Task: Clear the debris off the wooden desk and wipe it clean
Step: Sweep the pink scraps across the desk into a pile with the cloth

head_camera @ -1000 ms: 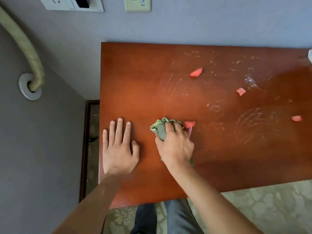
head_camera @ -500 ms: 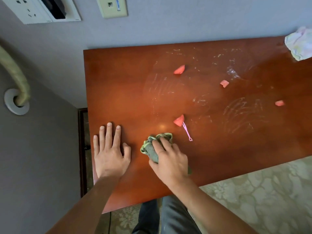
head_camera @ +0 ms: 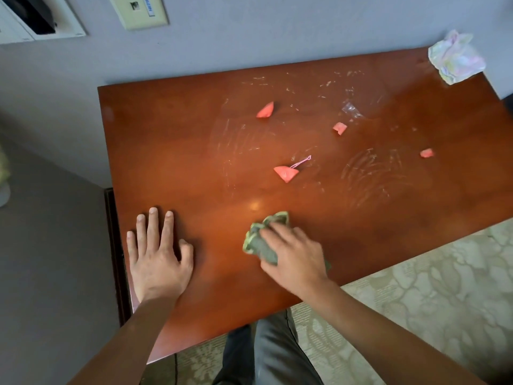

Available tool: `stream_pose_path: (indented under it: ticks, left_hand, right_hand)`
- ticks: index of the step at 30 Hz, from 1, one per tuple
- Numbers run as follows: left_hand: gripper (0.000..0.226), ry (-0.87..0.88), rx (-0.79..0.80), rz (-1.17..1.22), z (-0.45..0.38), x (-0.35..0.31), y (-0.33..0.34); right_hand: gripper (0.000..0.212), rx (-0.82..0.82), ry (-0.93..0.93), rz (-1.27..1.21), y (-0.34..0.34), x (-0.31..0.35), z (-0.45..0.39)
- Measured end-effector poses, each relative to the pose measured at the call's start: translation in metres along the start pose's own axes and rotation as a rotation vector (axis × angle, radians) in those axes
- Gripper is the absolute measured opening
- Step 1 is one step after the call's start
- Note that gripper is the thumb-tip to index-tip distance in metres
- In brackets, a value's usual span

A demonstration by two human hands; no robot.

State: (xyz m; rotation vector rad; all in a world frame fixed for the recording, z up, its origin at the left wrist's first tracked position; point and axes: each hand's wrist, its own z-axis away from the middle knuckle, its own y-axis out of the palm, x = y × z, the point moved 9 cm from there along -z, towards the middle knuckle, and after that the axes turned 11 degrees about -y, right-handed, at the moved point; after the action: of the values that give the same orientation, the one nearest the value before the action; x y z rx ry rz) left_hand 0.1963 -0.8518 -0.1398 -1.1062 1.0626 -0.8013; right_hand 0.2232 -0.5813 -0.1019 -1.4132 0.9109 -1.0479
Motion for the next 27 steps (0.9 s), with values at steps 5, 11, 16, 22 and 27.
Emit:
stream_pose_path:
  ticks: [5, 11, 16, 22, 27]
  left_hand:
    - [0.072, -0.008, 0.006, 0.013, 0.000, 0.000, -0.001]
    - [0.072, -0.008, 0.014, -0.008, 0.000, 0.000, 0.002]
    - [0.067, 0.025, 0.004, -0.029, 0.001, -0.005, 0.003]
    - [0.065, 0.123, 0.019, -0.180, 0.000, -0.008, 0.011]
    - [0.073, 0.099, 0.077, -0.290, -0.001, -0.008, 0.019]
  right_hand:
    - [0.049, 0.032, 0.134, 0.045, -0.009, -0.052, -0.014]
    - [0.045, -0.032, 0.557, 0.022, -0.018, -0.096, -0.021]
    - [0.051, -0.007, -0.038, 0.006, 0.005, 0.012, -0.029]
    - [0.052, -0.035, 0.356, 0.015, 0.001, -0.020, -0.065]
    - [0.052, 0.021, -0.189, 0.040, 0.005, 0.032, -0.098]
